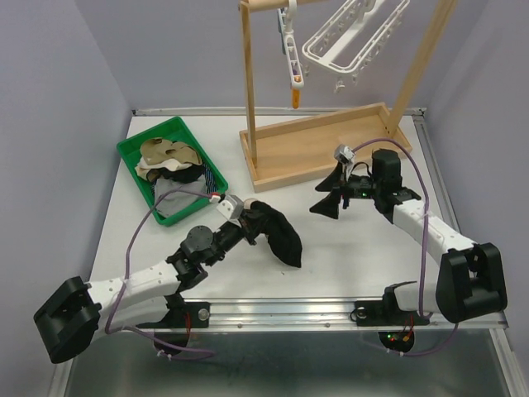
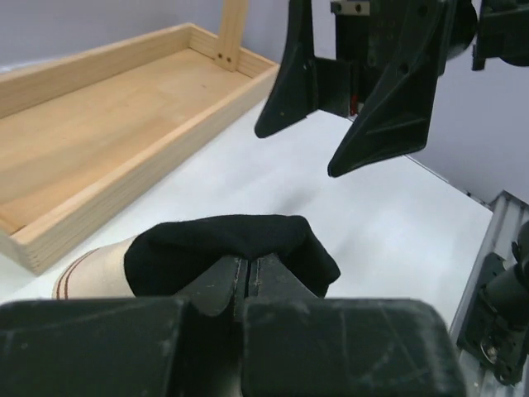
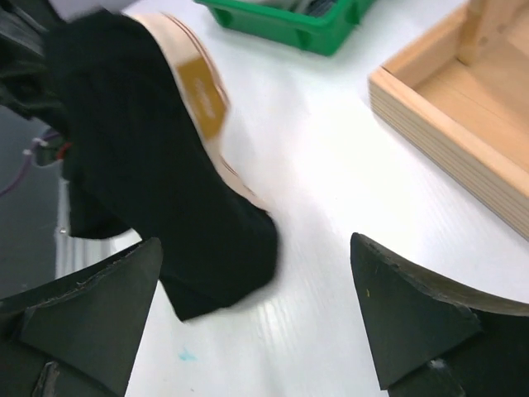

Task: Remove the underwear clipped to the hanger
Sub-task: Place the underwear in the bin.

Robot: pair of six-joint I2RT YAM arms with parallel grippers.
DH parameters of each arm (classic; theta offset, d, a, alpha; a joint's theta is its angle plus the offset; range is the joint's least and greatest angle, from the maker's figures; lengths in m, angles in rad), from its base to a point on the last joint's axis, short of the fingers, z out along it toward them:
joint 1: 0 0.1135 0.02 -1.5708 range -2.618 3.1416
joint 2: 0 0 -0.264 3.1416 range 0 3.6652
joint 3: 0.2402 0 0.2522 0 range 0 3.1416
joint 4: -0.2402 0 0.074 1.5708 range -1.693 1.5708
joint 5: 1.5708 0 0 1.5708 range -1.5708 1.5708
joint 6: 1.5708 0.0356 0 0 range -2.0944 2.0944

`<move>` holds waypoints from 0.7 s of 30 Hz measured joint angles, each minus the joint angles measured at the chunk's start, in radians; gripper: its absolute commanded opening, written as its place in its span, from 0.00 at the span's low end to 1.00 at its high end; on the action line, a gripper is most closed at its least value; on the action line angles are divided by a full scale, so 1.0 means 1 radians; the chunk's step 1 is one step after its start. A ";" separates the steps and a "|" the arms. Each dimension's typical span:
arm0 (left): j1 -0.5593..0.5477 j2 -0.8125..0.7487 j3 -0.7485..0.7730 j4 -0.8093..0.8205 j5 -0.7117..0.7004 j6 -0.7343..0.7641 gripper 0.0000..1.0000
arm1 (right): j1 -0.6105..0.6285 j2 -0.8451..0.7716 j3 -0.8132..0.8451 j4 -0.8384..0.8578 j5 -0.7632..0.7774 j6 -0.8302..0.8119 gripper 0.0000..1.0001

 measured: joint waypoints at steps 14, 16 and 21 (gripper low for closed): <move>0.015 -0.496 0.001 -0.374 -0.446 0.026 0.00 | -0.047 0.000 0.042 -0.139 0.438 -0.097 1.00; 0.021 -0.514 0.035 -0.422 -0.530 0.025 0.00 | -0.054 0.000 0.056 -0.145 0.481 -0.095 1.00; 0.094 -0.479 0.106 -0.497 -0.629 0.015 0.00 | -0.060 -0.008 0.062 -0.154 0.531 -0.096 1.00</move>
